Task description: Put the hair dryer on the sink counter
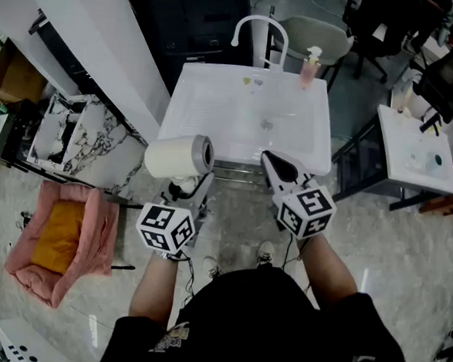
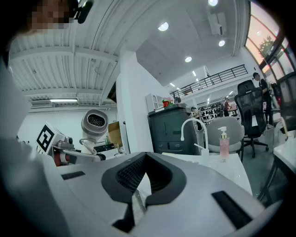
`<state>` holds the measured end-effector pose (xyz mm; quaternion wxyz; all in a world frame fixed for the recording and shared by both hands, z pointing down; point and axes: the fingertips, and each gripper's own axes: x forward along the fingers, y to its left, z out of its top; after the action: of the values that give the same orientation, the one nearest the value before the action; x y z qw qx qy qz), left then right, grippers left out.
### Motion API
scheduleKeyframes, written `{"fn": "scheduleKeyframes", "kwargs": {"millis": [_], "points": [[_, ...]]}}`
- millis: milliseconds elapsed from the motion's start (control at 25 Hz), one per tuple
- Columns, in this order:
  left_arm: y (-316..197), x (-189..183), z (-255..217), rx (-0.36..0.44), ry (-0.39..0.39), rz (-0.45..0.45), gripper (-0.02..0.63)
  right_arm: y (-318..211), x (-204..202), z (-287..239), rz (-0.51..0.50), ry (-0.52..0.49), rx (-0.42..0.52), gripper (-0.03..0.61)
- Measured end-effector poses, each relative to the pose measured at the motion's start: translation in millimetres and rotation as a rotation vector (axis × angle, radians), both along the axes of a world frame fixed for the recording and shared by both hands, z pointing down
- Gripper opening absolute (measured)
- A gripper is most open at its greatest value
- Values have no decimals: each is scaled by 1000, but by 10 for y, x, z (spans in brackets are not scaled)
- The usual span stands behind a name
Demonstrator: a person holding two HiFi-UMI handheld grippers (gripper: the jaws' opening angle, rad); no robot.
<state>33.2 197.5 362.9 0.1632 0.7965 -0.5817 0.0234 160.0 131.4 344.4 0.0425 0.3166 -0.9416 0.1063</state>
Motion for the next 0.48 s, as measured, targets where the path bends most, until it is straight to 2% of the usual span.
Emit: {"fn": "scheduleKeyframes", "kwargs": {"millis": [480], "points": [[-12, 103, -13, 1, 8, -29, 187, -33, 117, -13, -23, -38, -4, -2]]}}
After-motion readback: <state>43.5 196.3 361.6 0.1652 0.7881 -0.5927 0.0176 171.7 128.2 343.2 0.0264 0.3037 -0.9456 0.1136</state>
